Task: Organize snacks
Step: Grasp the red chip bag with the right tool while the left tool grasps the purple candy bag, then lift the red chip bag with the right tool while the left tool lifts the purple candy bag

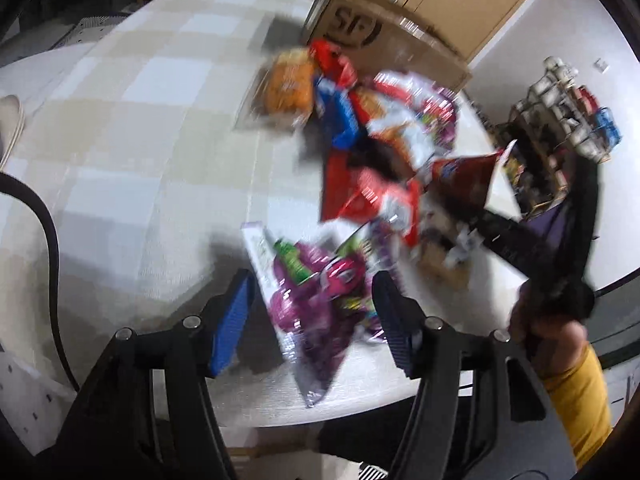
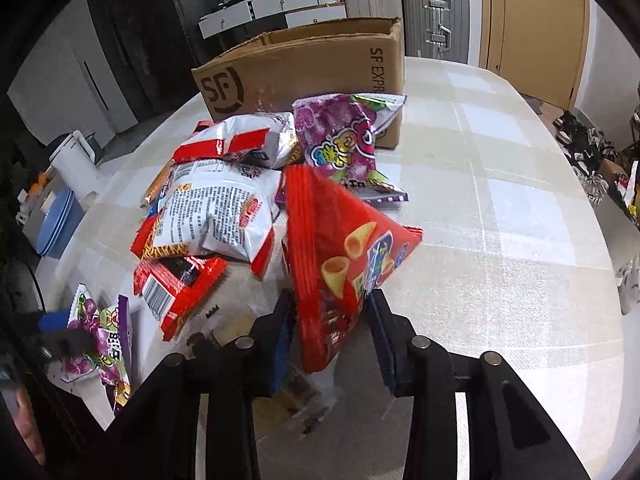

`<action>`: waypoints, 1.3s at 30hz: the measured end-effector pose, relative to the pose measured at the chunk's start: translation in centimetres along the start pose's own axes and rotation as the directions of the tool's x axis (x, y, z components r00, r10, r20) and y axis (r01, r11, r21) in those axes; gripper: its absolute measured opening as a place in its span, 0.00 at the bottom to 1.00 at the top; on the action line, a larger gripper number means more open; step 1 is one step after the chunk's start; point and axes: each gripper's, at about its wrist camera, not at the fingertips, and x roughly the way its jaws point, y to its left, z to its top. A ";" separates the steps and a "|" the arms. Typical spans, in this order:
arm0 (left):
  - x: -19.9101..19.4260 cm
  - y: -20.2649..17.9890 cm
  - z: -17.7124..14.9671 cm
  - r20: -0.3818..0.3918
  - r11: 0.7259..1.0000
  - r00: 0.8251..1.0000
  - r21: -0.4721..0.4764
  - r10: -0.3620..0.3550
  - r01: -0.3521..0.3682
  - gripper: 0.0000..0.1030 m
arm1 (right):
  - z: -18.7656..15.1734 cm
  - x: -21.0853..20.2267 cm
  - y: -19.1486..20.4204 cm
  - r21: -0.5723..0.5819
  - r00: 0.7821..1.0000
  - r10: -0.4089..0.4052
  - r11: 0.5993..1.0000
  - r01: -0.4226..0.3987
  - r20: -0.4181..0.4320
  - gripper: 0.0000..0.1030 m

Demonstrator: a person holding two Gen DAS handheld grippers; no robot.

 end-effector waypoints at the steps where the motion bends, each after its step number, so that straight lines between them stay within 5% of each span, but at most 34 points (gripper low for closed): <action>1: 0.3 0.1 0.0 -0.010 1.000 1.000 -0.010 -0.023 0.023 0.57 | 0.1 0.0 0.2 -0.006 1.000 -0.003 1.000 0.003 0.006 0.39; 4: 0.6 -0.1 0.1 -0.003 0.999 0.999 -0.012 -0.032 0.032 0.54 | 0.5 0.2 0.4 -0.001 1.000 -0.004 1.000 0.004 0.018 0.39; 6: 0.9 -0.2 0.1 -0.009 0.997 0.997 -0.030 -0.074 0.073 0.39 | 0.8 0.2 0.3 0.014 1.000 0.003 1.000 -0.003 0.023 0.39; 12: 0.2 -0.8 -0.2 0.033 0.997 0.996 0.000 -0.082 0.083 0.32 | 1.5 -0.6 -0.5 0.054 0.999 0.011 0.998 -0.013 0.049 0.32; 32: -3.2 -0.8 0.1 0.109 0.987 0.981 -0.001 -0.158 0.159 0.30 | 0.9 -5.3 -1.5 0.118 0.982 0.092 0.987 -0.112 0.163 0.18; 34: -3.4 -0.8 0.4 0.115 0.987 0.980 -0.004 -0.162 0.164 0.30 | 0.8 -5.7 -1.5 0.123 0.978 0.104 0.984 -0.128 0.183 0.08; 39: -3.4 -0.7 0.3 0.108 0.985 0.979 -0.003 -0.171 0.172 0.30 | 0.5 -4.5 -0.6 0.098 0.991 0.059 0.993 -0.071 0.117 0.07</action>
